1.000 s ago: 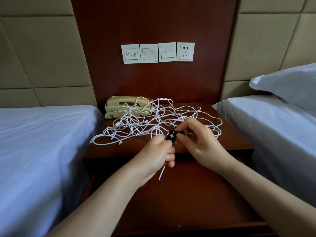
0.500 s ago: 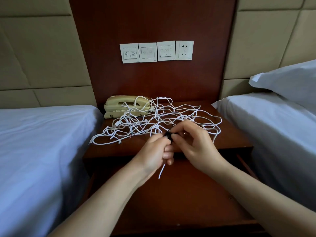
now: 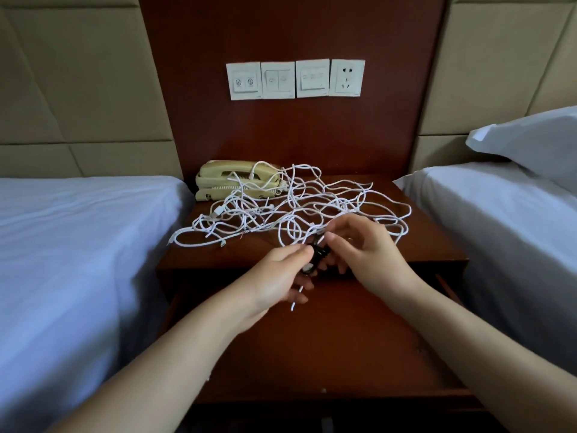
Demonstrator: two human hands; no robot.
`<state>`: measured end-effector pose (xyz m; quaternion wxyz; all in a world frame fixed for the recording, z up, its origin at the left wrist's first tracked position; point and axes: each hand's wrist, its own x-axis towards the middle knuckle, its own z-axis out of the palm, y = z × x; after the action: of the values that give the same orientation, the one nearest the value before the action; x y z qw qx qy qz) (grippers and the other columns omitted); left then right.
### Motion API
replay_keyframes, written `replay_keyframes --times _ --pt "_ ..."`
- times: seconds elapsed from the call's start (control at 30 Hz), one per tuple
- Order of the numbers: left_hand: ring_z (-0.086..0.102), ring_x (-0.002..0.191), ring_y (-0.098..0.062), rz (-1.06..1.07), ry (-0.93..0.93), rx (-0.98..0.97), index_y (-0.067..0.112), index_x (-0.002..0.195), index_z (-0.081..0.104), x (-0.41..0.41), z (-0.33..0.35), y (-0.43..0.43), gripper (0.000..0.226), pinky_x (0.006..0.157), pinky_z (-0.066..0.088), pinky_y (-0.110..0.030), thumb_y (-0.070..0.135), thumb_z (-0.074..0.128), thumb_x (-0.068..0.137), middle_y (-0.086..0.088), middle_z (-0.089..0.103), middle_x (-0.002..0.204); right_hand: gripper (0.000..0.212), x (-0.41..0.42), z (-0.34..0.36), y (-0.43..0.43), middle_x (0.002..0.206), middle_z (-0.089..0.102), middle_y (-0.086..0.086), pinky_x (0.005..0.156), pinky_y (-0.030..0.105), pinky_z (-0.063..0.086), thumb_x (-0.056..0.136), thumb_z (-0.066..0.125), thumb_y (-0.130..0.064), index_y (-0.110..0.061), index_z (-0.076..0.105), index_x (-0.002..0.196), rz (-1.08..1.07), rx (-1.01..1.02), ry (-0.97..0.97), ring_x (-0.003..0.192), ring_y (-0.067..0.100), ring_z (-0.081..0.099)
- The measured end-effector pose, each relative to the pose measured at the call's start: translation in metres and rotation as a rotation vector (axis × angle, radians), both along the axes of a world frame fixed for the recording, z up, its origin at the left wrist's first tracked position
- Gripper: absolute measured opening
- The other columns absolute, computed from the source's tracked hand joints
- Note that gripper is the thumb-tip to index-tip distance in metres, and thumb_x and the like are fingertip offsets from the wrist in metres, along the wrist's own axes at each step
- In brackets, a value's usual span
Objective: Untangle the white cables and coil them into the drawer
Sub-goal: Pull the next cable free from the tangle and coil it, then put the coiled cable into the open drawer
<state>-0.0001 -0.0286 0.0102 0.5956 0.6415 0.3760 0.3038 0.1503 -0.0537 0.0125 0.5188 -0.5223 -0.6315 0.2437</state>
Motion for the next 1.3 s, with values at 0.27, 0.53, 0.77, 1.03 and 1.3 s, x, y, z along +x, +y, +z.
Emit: replay_keyframes --times 0.27,0.53,0.77,1.03,1.3 --pt "0.055 0.064 0.006 0.001 0.398 0.266 0.028 0.084 0.061 -0.042 -0.011 0.008 0.009 0.057 0.045 -0.009 0.020 0.063 0.087 0.010 0.059 0.076 0.013 -0.023 -0.031 0.008 0.070 0.067 0.010 0.059 0.030 0.054 0.088 0.061 -0.005 -0.013 0.060 0.078 0.090 -0.190 -0.066 0.058 0.021 0.064" --pt "0.056 0.061 0.002 0.015 0.668 0.280 0.017 0.085 0.070 -0.089 -0.036 0.014 0.010 0.074 0.048 -0.022 0.019 0.075 0.077 0.012 0.062 0.058 0.019 -0.070 -0.066 0.016 0.055 0.063 0.002 0.054 0.020 0.052 0.086 0.061 0.001 -0.012 0.057 0.074 0.268 -0.398 -0.089 0.048 0.013 0.062" --pt "0.055 0.057 -0.006 -0.038 1.002 0.304 0.026 0.053 0.058 -0.098 -0.050 0.018 0.027 0.062 0.046 -0.021 0.022 0.072 0.076 0.015 0.056 0.047 0.018 -0.090 -0.088 0.020 0.058 0.059 0.008 0.052 0.017 0.053 0.088 0.056 0.007 -0.006 0.054 0.077 0.431 -0.605 0.002 0.044 0.007 0.061" --pt "0.063 0.087 -0.021 -0.102 1.304 0.325 0.025 0.061 0.057 -0.090 -0.052 0.014 0.022 0.076 0.050 -0.031 0.027 0.070 0.078 0.004 0.059 0.084 0.013 -0.103 -0.104 0.025 0.066 0.062 0.010 0.061 0.019 0.057 0.088 0.056 0.007 -0.005 0.057 0.084 0.499 -0.689 -0.036 0.051 0.007 0.064" --pt "0.062 0.082 -0.023 -0.096 1.349 0.337 0.023 0.059 0.052 -0.089 -0.052 0.016 0.030 0.079 0.051 -0.033 0.030 0.070 0.081 0.002 0.057 0.078 0.022 -0.097 -0.098 0.033 0.074 0.063 0.007 0.059 0.013 0.053 0.092 0.053 -0.001 0.002 0.063 0.111 0.470 -0.645 -0.243 0.058 0.005 0.063"
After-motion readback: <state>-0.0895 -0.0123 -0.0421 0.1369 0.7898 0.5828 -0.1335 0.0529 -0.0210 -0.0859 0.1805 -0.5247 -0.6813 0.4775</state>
